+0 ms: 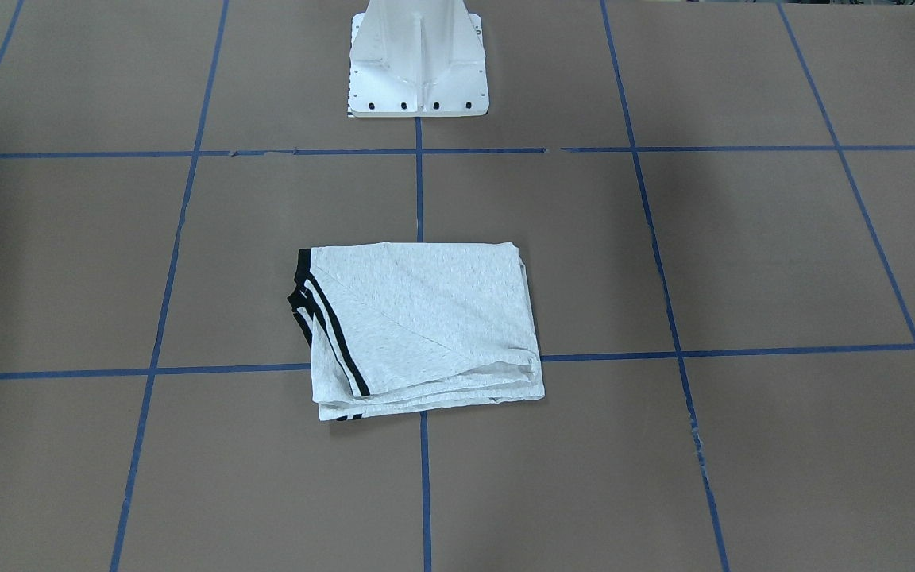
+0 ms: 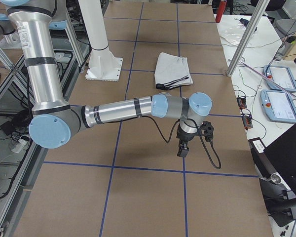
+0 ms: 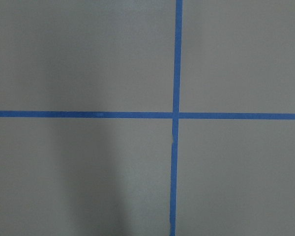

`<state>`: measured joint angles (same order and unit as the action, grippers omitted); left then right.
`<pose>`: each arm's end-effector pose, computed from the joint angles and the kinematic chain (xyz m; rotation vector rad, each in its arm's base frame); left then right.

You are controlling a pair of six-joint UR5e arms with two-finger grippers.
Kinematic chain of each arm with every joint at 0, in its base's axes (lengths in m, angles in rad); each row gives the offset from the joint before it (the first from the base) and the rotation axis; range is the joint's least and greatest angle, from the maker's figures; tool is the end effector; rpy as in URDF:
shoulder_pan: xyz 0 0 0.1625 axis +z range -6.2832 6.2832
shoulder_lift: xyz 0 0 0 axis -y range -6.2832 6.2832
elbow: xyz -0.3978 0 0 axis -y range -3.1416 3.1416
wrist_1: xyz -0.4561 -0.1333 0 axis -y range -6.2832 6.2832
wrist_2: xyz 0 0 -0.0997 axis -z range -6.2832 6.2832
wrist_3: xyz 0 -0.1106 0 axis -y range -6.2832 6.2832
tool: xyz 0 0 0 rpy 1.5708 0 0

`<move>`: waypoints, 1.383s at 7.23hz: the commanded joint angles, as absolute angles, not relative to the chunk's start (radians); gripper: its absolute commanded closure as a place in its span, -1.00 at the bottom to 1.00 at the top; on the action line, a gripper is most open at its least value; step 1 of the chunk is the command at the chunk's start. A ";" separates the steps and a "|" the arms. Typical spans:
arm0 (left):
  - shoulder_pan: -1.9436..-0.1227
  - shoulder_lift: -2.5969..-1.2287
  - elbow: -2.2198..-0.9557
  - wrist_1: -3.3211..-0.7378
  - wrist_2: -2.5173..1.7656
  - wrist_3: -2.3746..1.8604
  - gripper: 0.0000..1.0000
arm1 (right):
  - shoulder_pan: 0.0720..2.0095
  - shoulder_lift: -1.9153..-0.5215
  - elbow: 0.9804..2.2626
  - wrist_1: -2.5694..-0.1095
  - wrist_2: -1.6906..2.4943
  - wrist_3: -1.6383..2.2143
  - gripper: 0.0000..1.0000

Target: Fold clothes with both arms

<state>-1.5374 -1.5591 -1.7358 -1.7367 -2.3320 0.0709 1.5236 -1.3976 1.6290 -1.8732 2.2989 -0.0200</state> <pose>-0.0381 -0.5675 0.5354 0.3182 0.7499 0.2199 0.0310 -0.6082 0.5392 -0.0777 -0.7268 -0.0383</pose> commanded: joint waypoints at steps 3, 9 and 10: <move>-1.539 -1.546 -1.800 -1.726 -2.336 0.074 -1.00 | 1.526 -1.402 1.661 -1.873 2.281 -0.021 -1.00; -1.537 -1.539 -1.795 -1.729 -2.332 0.072 -1.00 | 1.525 -1.424 1.657 -1.873 2.341 0.007 -1.00; -1.537 -1.537 -1.796 -1.729 -2.333 0.072 -1.00 | 1.525 -1.422 1.664 -1.846 2.341 0.073 -1.00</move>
